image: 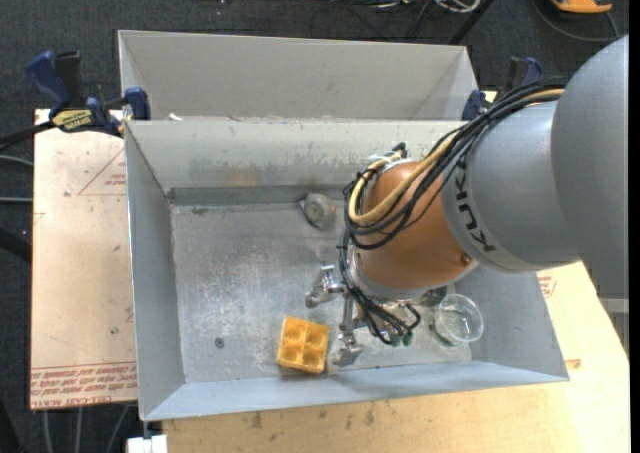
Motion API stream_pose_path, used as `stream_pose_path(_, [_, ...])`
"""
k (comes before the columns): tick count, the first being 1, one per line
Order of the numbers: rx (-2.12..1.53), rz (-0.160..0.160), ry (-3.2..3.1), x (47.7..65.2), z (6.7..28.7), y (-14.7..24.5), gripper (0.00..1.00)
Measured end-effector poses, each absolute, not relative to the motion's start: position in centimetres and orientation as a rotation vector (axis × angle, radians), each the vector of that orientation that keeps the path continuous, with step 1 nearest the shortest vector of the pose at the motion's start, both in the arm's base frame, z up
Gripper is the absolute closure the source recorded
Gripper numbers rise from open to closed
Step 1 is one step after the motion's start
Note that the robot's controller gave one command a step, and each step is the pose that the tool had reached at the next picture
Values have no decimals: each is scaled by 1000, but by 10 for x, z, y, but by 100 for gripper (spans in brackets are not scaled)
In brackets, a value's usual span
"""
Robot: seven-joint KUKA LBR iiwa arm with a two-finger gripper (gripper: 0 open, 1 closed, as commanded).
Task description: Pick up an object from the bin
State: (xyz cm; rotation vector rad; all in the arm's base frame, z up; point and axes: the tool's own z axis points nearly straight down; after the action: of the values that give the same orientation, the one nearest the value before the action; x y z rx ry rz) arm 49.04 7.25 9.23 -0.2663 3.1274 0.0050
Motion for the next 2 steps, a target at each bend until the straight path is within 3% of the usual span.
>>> stream_pose_path(1, [-653, -5, 3078, 492, 75, 84, 100])
stream_pose_path(2, [-646, 4, 3048, 498, 77, 88, 0])
